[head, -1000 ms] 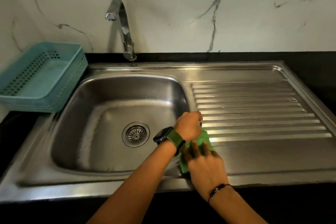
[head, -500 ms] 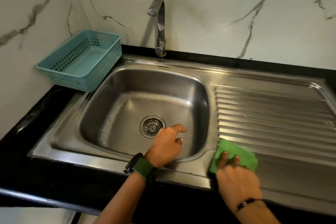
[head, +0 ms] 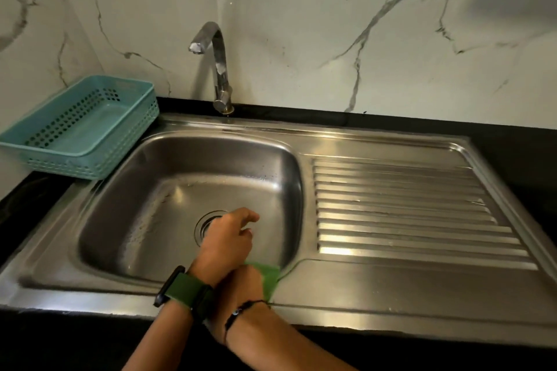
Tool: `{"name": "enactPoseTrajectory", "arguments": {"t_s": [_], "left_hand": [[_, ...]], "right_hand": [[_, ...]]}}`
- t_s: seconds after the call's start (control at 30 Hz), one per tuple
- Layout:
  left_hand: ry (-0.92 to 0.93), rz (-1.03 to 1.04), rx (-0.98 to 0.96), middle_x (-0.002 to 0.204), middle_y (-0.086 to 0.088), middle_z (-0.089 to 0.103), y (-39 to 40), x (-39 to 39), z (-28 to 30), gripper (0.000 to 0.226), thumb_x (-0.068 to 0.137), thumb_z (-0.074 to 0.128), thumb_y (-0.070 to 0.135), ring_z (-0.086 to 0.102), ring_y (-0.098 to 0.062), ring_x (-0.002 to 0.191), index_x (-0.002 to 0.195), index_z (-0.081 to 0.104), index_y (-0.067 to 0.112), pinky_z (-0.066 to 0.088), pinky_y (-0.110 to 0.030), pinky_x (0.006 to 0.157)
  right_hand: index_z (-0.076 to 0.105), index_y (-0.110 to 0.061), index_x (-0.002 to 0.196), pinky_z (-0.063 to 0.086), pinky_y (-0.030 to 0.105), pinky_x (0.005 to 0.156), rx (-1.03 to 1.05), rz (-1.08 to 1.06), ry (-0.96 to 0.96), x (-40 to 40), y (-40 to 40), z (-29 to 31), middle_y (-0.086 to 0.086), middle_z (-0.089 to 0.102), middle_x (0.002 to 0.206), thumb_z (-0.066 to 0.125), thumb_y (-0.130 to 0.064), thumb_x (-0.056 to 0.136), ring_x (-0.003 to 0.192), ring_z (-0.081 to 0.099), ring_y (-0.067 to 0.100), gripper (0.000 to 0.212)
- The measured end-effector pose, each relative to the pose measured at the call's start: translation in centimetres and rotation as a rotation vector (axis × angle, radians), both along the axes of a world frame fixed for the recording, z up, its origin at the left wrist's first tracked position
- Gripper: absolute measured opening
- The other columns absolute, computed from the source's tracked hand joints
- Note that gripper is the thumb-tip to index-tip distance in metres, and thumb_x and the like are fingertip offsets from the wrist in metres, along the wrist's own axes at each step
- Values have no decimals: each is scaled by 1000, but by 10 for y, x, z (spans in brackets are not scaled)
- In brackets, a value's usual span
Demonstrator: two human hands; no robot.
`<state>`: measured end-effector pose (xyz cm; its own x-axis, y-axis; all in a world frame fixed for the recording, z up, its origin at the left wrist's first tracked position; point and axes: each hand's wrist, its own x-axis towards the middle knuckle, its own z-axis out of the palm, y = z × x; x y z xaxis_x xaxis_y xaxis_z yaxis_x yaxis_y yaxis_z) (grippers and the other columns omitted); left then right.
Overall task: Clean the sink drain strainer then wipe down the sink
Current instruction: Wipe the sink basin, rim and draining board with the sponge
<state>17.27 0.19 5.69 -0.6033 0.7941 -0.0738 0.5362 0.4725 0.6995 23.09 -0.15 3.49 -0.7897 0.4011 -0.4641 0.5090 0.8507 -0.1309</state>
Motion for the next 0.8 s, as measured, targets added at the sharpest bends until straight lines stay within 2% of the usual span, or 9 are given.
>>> {"name": "enactPoseTrajectory", "arguments": {"t_s": [0.1, 0.2, 0.27, 0.33, 0.37, 0.43, 0.5, 0.63, 0.8], "left_hand": [[-23, -13, -27, 119, -7, 64, 4, -8, 2, 34, 86, 51, 1, 58, -19, 113, 116, 61, 15, 43, -25, 93], [6, -42, -68, 116, -7, 66, 4, -14, 1, 32, 87, 50, 2, 59, -20, 110, 116, 61, 13, 45, -26, 92], [40, -55, -100, 115, -6, 66, 0, -17, -1, 31, 87, 50, 4, 59, -19, 109, 115, 61, 13, 41, -20, 87], [85, -68, -171, 120, -5, 64, -13, -22, -4, 33, 87, 51, 8, 57, -20, 112, 118, 59, 15, 39, -20, 88], [116, -76, -223, 124, -3, 62, -23, -26, -6, 35, 88, 51, 12, 56, -20, 116, 122, 57, 18, 39, -22, 91], [155, -87, -343, 133, 0, 55, -47, -36, -12, 40, 88, 52, 21, 49, -19, 123, 128, 49, 23, 36, -24, 99], [147, -88, -443, 138, 0, 49, -69, -45, -15, 47, 88, 53, 29, 45, -17, 127, 132, 41, 25, 34, -25, 103], [91, -91, -505, 144, 0, 41, -98, -56, -15, 60, 85, 59, 33, 43, -14, 129, 138, 33, 21, 31, -22, 106], [52, -31, -486, 144, -5, 39, -115, -61, -15, 60, 87, 56, 23, 45, -18, 127, 140, 29, 16, 30, -21, 104]], "right_hand": [[50, -9, 126, 38, 49, 96, 60, 166, 112, 8, -1, -1, 18, 53, 131, 36, -19, 97, 124, 43, 36, 34], [50, -19, 125, 34, 46, 95, 58, 281, 182, 38, 19, -1, 11, 54, 130, 43, -21, 92, 122, 37, 35, 33], [50, -27, 127, 30, 44, 98, 75, 337, 192, 64, 39, 4, 4, 53, 134, 47, -23, 89, 123, 38, 32, 38], [51, -36, 126, 32, 36, 103, 83, 360, 236, 91, 60, 12, -10, 56, 132, 52, -34, 86, 123, 45, 22, 40], [57, -43, 119, 39, 28, 100, 105, 375, 252, 102, 70, 15, -20, 61, 123, 59, -42, 78, 116, 54, 13, 40], [68, -53, 91, 52, 15, 83, 182, 330, 269, 124, 83, 18, -32, 69, 95, 74, -57, 51, 90, 68, -1, 41], [71, -52, 78, 53, 12, 74, 229, 237, 305, 138, 88, 15, -30, 71, 85, 81, -58, 32, 78, 71, -2, 47], [76, -40, 75, 59, 21, 57, 261, 178, 280, 131, 70, 2, -17, 76, 81, 82, -42, 10, 69, 74, 11, 65], [76, -42, 78, 56, 11, 59, 165, 247, 346, 77, 39, 3, -22, 74, 81, 78, -40, 11, 68, 72, 3, 67]]}}
